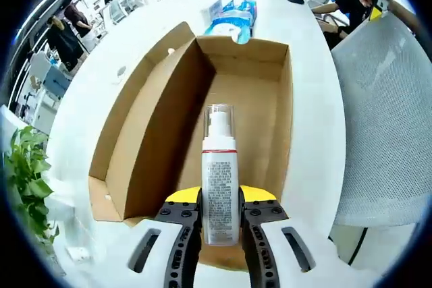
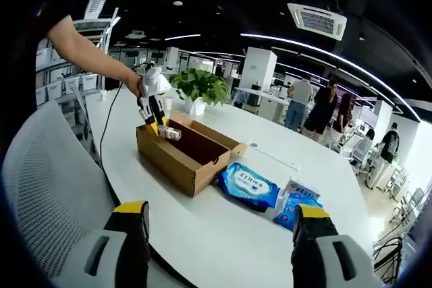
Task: Operate the shoe box by opening the lid, removing the specified soft item, and placing it in the target area until the item is outside and the box remains undamaged.
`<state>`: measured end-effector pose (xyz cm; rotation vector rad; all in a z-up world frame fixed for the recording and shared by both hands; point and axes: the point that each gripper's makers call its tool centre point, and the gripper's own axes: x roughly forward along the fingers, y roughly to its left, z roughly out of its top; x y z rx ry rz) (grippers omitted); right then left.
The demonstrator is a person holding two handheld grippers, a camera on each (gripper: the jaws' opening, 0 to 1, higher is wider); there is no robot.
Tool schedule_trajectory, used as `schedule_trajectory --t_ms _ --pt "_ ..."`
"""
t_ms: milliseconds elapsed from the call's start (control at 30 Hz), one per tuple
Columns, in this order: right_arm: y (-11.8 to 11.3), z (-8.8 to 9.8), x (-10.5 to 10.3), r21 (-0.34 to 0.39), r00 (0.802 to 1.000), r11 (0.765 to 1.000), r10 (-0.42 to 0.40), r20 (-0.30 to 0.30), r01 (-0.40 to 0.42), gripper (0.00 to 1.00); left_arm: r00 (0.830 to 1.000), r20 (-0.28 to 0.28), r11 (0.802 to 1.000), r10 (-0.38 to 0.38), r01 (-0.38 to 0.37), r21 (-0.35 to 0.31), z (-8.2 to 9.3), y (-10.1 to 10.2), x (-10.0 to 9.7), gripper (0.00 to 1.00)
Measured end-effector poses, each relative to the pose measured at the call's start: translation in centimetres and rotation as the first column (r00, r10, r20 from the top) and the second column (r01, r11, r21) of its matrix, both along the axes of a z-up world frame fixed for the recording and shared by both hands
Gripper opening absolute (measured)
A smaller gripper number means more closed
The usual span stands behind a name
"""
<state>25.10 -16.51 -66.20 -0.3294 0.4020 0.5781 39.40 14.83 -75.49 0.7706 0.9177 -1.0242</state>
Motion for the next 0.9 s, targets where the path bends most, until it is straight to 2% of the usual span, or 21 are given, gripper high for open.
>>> schedule_trajectory --t_ms 100,200,400,900 --pt "0.5 0.3 0.1 -0.002 1.0 1.0 0.025 0.004 -0.025 0.82 1.0 0.025 0.999 0.011 -0.011 -0.033 1.0 -0.5 0.0 0.19" --pt "1.2 1.1 0.1 0.0 0.997 0.998 0.069 0.033 -0.069 0.76 0.999 0.048 0.998 0.013 -0.01 -0.06 2.0 -0.9 -0.2 0.19" --pt "2.3 1.5 0.2 -0.005 0.992 0.992 0.124 0.031 -0.124 0.7 0.998 0.068 0.996 -0.01 0.016 -0.09 3.3 -2.1 -1.2 0.19" --pt "4.1 2.2 0.4 0.005 0.98 0.981 0.194 0.034 -0.195 0.58 0.985 0.111 0.979 -0.131 0.146 -0.14 5.4 -6.5 -4.3 0.19"
